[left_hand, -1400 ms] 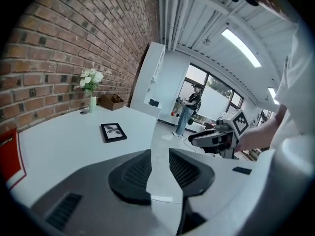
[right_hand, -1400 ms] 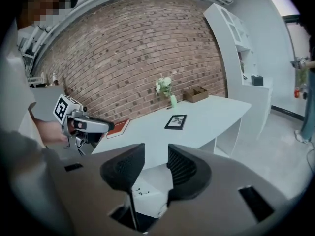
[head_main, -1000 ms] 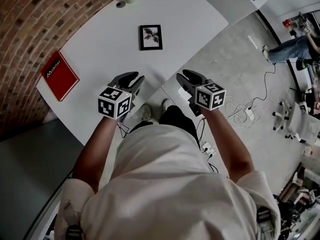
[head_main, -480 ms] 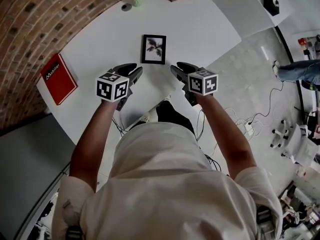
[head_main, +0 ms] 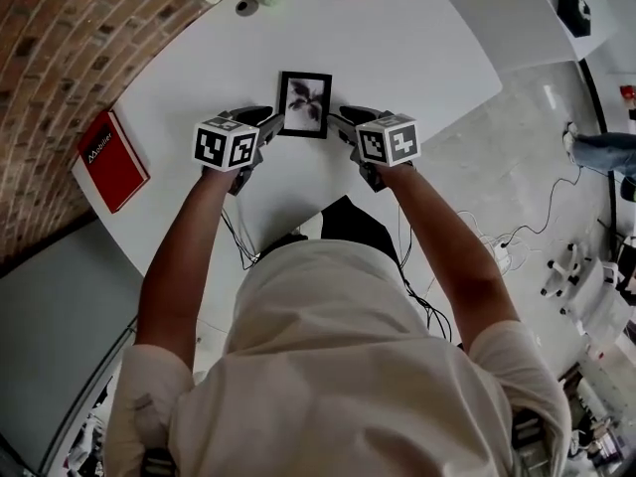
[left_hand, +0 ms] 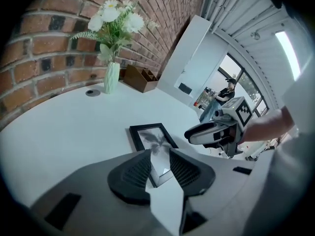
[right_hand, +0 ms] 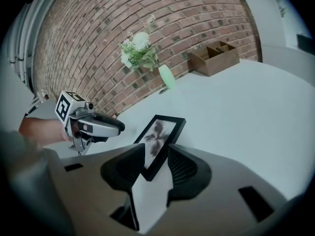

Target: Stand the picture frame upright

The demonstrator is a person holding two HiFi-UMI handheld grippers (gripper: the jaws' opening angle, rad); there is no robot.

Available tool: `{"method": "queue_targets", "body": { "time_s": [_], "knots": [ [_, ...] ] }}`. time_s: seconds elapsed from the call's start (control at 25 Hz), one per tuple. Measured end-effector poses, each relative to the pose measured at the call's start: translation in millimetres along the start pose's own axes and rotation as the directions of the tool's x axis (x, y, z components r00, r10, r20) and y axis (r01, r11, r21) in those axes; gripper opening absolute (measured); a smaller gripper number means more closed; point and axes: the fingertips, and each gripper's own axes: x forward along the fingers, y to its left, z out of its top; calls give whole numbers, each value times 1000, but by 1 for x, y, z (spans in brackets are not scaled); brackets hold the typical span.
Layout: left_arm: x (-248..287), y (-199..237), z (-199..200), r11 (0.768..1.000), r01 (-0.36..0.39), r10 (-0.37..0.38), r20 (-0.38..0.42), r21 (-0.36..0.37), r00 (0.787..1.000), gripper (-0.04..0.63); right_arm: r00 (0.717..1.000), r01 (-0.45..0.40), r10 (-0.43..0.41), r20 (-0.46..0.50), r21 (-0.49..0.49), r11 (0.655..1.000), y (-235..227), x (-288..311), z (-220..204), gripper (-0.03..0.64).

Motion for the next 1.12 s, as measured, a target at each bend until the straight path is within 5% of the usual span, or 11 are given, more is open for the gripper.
{"method": "queue_targets", "body": {
  "time_s": [0.56, 1.12],
  "knots": [
    [43, 34, -13, 996, 14, -22, -95, -87, 995, 123, 996, -18, 22, -89, 48, 999, -18, 40, 1, 150],
    [58, 37, -14, 996, 18, -29, -126, -88, 992, 122, 991, 9, -6, -135, 22, 1000, -18, 50, -1, 144]
  ]
}}
